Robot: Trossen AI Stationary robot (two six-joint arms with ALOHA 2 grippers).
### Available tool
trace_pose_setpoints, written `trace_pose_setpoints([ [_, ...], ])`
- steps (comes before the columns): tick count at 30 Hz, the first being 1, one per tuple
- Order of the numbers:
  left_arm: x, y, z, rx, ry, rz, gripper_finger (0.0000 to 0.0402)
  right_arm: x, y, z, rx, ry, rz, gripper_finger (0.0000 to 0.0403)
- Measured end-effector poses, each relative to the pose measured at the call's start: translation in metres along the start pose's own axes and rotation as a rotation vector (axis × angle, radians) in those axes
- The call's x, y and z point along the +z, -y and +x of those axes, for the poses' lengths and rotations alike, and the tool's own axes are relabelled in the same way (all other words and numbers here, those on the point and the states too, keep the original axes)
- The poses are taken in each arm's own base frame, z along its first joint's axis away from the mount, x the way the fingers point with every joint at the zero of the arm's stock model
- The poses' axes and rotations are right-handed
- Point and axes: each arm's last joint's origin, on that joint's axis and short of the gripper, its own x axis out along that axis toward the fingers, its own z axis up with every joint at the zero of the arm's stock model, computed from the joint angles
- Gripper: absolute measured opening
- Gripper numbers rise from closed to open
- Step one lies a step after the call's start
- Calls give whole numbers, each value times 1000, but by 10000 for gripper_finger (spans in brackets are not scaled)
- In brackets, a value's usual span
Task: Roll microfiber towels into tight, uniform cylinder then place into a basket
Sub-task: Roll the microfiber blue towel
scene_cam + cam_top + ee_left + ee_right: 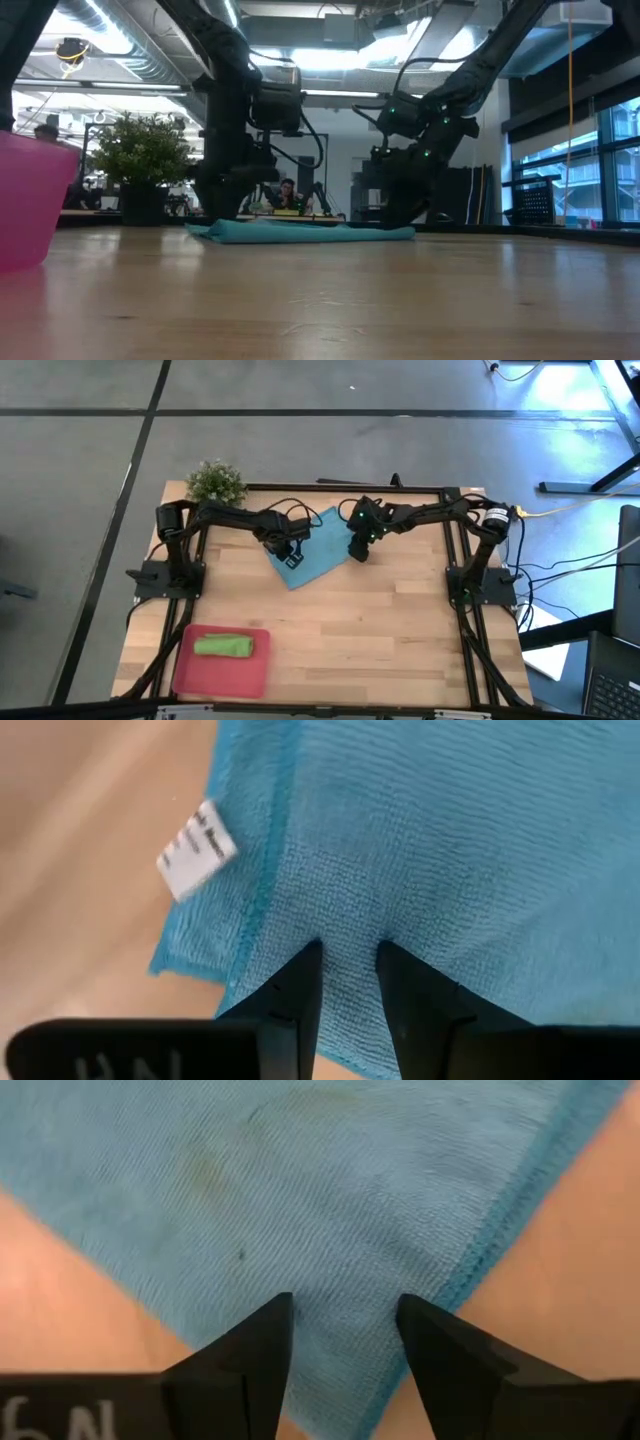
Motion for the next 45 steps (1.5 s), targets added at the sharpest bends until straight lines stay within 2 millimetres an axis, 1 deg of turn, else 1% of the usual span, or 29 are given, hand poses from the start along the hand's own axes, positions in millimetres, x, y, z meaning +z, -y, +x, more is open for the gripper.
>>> trace_pose_setpoints([
  [9,-21,33,-4,-97,-28,19,93,7,12,1,-34,94,18,189],
  [12,-27,44,-6,-140,-18,22,93,10,16,0,-81,124,21,189],
  [15,-30,50,-9,-165,-2,15,93,14,21,-2,-110,135,24,189],
  [18,-32,48,-15,-166,4,-8,93,24,23,-9,-115,148,49,189],
  [21,-30,40,-31,-144,62,-36,93,33,21,-20,-90,116,61,189],
  [23,-30,33,-37,-91,92,-48,93,36,18,-27,-39,72,36,189],
  [26,-29,22,-43,-30,114,-70,93,34,10,-28,74,21,19,189],
  [29,-27,14,-42,12,88,-84,93,27,-2,-24,163,-12,1,189],
  [34,-27,18,-38,17,104,-76,93,17,-16,-16,184,-47,-30,189],
  [37,-27,20,-34,25,103,-69,93,11,-20,-13,163,-65,-41,189],
  [41,-26,25,-22,38,84,-61,93,13,-20,-12,88,-42,-56,189],
  [45,-26,30,-12,37,63,-52,93,15,-18,-12,69,-13,-58,189],
])
